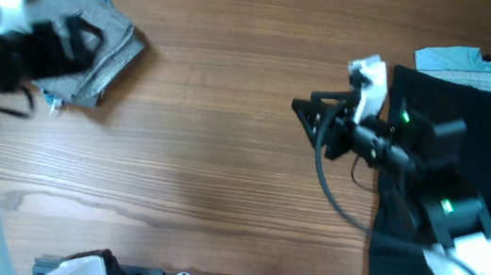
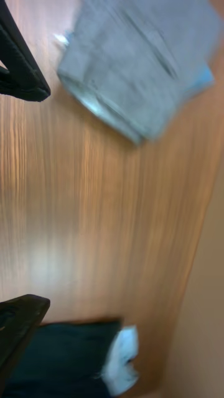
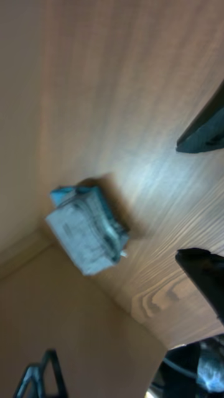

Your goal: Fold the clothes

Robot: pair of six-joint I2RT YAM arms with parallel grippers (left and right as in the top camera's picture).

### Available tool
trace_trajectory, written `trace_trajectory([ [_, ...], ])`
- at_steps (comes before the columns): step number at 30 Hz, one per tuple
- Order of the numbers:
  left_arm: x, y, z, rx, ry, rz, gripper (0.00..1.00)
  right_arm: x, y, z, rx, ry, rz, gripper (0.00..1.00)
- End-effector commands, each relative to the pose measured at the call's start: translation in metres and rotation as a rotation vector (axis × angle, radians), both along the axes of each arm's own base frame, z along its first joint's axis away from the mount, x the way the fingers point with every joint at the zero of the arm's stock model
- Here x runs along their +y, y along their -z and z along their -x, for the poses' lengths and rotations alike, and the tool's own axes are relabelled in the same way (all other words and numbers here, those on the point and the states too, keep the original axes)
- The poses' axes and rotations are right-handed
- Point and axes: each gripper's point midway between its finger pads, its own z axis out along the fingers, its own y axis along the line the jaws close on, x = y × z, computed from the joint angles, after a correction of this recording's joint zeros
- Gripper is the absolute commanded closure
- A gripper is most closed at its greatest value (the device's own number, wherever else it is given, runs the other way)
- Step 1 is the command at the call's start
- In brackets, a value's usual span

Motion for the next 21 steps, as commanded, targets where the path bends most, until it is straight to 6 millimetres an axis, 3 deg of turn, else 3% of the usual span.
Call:
trace_trajectory([
  [1,-0.015,-0.017,0.032,-0.048,-0.014,-0.179,0.0,-0.009,-0.024,0.018,-0.114,0.009,0.013,0.0],
  [5,-0.028,-0.017,0.055,-0.036,0.018,-0.219,0.0,-0.012,-0.034,0.025,-0.142,0.01,0.001,0.0],
  [11,-0.035,-0.02,0.058,-0.049,0.046,-0.214,0.0,-0.01,-0.027,0.02,-0.111,0.013,0.001,0.0],
  [16,-0.035,-0.019,0.057,-0.044,0.047,-0.214,0.0,-0.008,-0.016,0.012,0.178,0.129,-0.188,0.0],
  [21,-0.035,-0.019,0.057,-0.044,0.047,-0.214,0.0,-0.009,0.008,0.009,0.294,0.167,-0.169,0.0],
])
